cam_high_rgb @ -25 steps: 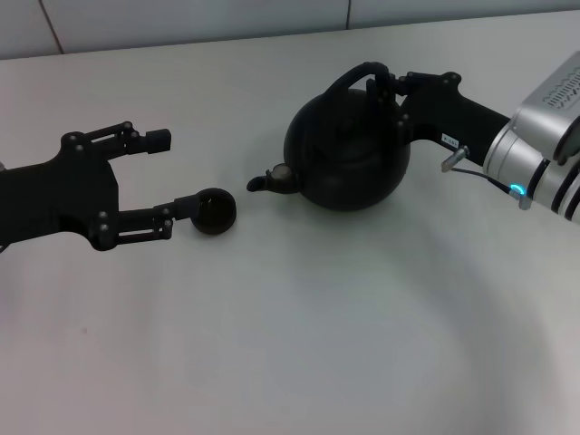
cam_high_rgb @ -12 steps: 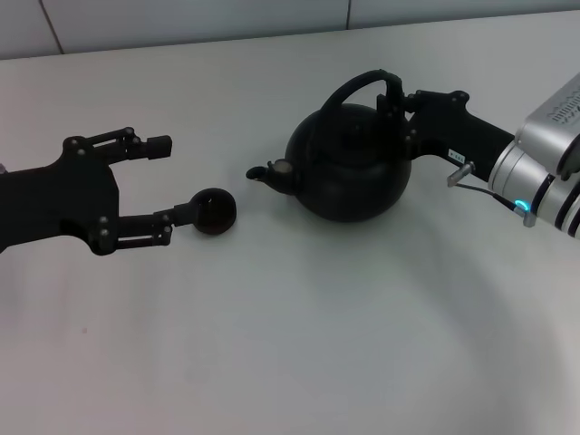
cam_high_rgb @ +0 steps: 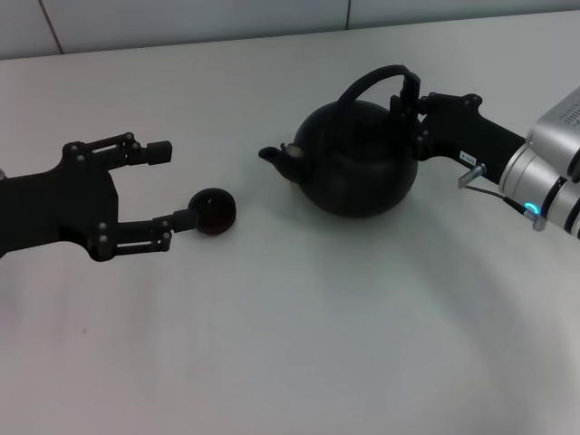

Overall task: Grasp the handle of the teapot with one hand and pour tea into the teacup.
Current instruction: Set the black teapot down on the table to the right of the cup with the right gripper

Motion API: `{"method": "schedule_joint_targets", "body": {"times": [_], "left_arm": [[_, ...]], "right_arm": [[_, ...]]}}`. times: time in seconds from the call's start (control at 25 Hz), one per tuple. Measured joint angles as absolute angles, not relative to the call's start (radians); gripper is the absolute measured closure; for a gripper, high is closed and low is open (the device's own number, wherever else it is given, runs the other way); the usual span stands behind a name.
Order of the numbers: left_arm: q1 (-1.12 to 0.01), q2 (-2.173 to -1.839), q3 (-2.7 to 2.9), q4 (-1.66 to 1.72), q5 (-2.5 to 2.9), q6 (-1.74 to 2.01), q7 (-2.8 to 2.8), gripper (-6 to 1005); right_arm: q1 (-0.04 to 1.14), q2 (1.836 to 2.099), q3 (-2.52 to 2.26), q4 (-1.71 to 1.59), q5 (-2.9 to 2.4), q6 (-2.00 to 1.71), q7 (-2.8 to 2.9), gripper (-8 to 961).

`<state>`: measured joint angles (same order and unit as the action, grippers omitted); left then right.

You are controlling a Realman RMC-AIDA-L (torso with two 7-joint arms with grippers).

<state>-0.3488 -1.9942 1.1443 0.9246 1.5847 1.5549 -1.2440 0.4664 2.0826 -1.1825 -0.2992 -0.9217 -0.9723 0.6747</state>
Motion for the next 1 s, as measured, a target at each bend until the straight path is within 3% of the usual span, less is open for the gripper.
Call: {"method": "schedule_joint_targets", "body": {"times": [0.32, 0.56, 1.0], "left_arm": [[-0.352, -1.993, 1.143, 0.925, 1.585, 1.553, -1.242, 190], [-0.355, -1.993, 1.143, 0.925, 1.585, 1.547, -1.241, 190], [-0.357, -1.998, 1.132, 0.925, 1.585, 1.545, -1.243, 190]], "right_arm": [[0.456, 2.082, -1.182, -0.307, -0.922, -0.977, 0.681, 838], [0.457, 2.082, -1.184, -0.318, -0.922, -0.974, 0.676, 649], [0.441, 2.083, -1.182, -0.358, -0.924, -0.993, 0.672, 615]]}}
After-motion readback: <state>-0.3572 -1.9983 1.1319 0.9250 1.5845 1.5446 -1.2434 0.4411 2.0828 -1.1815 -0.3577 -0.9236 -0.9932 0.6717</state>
